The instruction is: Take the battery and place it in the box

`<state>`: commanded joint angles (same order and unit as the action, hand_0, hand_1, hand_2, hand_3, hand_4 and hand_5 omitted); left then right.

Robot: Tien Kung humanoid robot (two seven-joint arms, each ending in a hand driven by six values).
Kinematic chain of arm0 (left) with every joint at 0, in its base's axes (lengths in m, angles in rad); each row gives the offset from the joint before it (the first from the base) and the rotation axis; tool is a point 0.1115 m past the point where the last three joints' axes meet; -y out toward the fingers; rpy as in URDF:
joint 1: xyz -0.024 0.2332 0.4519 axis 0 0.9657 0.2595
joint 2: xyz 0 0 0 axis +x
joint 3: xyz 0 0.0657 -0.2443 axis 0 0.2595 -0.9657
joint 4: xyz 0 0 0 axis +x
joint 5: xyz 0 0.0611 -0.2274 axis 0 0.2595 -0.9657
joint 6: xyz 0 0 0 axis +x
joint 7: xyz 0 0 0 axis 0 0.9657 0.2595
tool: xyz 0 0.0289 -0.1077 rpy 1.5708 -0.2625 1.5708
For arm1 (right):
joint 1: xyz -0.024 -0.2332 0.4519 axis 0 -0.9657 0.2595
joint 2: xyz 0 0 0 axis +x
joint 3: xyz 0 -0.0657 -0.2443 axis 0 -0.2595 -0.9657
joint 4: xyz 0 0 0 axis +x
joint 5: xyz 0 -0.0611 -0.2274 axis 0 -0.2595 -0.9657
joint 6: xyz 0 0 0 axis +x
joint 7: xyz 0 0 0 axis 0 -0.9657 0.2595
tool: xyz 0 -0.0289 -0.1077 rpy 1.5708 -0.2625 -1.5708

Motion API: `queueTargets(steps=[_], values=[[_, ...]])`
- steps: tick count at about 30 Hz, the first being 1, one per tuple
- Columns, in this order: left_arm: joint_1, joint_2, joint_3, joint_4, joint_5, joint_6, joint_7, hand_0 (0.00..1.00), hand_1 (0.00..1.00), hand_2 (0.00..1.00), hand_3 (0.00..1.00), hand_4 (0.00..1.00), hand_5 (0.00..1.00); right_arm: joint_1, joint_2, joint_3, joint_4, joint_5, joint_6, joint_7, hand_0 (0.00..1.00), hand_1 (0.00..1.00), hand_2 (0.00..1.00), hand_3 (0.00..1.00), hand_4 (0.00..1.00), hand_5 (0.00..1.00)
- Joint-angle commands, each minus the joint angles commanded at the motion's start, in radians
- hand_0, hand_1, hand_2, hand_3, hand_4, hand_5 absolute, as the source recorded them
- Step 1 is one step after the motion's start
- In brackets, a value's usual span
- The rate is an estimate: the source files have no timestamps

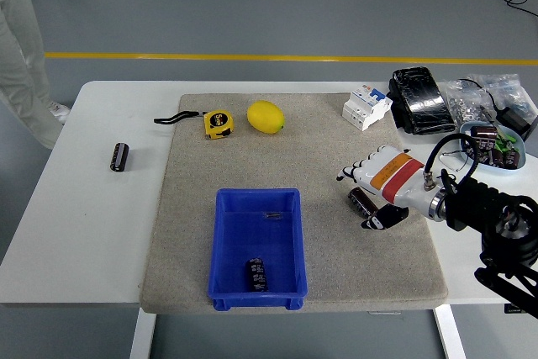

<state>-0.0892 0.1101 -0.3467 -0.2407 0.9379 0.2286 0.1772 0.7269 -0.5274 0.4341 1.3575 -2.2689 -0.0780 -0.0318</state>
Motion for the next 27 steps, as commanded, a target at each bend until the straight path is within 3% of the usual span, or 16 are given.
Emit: queueTargets(steps=[5, 6, 7, 16, 27], values=[[-0.001, 0.001, 0.001, -0.001, -0.001, 0.0, 0.0, 0.736, 0.709, 0.743, 0.632, 0.66, 0.654, 0.049, 0.007, -0.077, -0.05, 0.0, -0.017, 0.01, 0.402, 0.431, 0.594, 0.836, 0.998, 0.375], [-0.001, 0.001, 0.001, -0.001, 0.0, 0.0, 0.0, 0.734, 0.71, 0.744, 0.632, 0.659, 0.653, 0.056, 0.01, -0.086, -0.059, 0.0, -0.019, 0.011, 0.426, 0.477, 0.657, 0.845, 0.998, 0.372], [-0.002, 0.001, 0.001, -0.001, 0.001, 0.0, 0.0, 0.734, 0.71, 0.744, 0.632, 0.659, 0.653, 0.063, 0.014, -0.095, -0.07, 0.0, -0.026, 0.014, 0.426, 0.477, 0.657, 0.845, 0.998, 0.372], [-0.005, 0.002, -0.001, -0.003, 0.008, -0.002, 0.001, 0.733, 0.711, 0.743, 0.631, 0.66, 0.655, 0.119, 0.059, -0.146, -0.193, 0.0, -0.071, 0.039, 0.444, 0.531, 0.695, 0.846, 0.998, 0.358], [-0.013, 0.002, 0.002, -0.005, 0.008, -0.002, 0.001, 0.734, 0.712, 0.745, 0.632, 0.66, 0.654, 0.166, 0.07, -0.213, -0.256, 0.0, -0.098, 0.061, 0.427, 0.52, 0.687, 0.835, 0.998, 0.334]])
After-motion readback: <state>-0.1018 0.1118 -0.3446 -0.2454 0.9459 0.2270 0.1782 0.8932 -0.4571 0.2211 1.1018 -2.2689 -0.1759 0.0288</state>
